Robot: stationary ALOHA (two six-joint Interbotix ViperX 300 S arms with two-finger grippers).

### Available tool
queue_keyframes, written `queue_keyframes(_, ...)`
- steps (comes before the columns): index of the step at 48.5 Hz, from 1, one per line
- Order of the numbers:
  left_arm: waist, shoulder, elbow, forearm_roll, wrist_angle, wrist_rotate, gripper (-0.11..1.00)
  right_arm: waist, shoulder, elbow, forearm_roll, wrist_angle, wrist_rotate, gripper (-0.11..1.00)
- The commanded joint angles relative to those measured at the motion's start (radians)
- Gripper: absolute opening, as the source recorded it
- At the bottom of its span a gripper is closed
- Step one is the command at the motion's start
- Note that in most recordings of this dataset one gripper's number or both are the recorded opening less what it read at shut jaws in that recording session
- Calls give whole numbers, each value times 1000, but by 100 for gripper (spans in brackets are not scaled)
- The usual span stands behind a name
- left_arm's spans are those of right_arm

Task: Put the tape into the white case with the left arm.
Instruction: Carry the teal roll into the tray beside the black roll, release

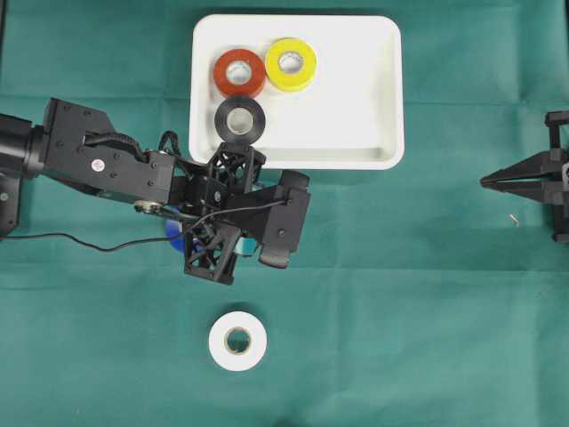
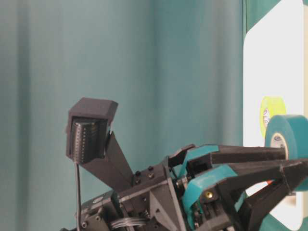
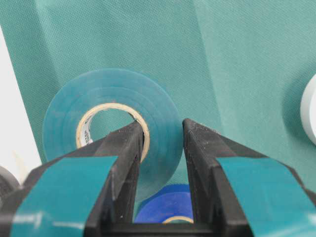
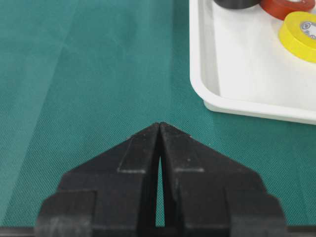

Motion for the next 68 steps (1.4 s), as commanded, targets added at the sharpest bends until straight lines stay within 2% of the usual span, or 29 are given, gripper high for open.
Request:
queue_keyframes(1,17,-26,-20,2,-3,6,23,0,8,-9,0,-11,0,-9)
queue_keyframes(14,112,-23,-21,5,-15,21,23,-2,8,-9,0,-11,0,-9)
queue_keyframes(31,225,35,-46,5,-72,120,23,-2,8,-9,0,-12,0,-9)
queue_keyframes(47,285,118,-104,5,-92,173,23,-2,8,-8,0,-12,2,-9)
queue_keyframes(68,302,160,-121,5,-107,178,23,-2,8,-9,0,-14,0,-9)
